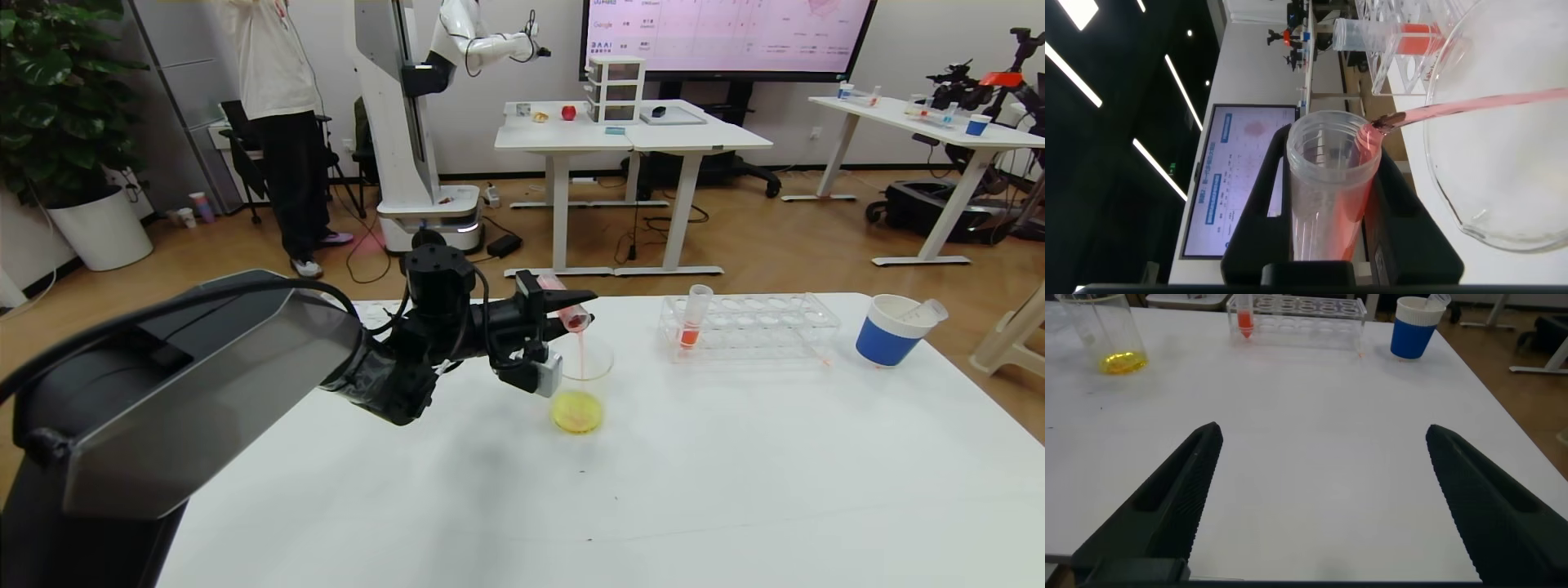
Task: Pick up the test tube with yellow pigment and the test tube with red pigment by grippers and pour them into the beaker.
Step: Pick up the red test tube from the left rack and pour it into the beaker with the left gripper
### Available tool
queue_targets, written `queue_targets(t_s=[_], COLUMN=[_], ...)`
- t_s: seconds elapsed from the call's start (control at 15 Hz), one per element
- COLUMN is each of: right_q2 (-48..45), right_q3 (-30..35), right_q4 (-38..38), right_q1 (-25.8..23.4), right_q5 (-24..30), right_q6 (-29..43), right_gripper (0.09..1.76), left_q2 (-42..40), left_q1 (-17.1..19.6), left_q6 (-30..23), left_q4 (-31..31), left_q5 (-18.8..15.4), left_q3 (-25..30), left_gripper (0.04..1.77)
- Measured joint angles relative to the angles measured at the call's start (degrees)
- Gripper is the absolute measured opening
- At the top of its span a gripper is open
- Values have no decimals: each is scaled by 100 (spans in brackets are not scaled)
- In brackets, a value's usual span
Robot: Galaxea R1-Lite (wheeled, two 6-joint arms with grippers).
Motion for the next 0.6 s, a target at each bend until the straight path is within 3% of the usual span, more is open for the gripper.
queue_targets(t_s=[0.6], right_q2=[0], right_q3=[0], right_q4=[-2], right_q1=[2], right_q5=[0], right_q6=[2], right_gripper=[174], left_q2=[-59], left_q1=[16], left_q6=[1309], left_q4=[695], left_q5=[7], left_q3=[-116], left_gripper=[50])
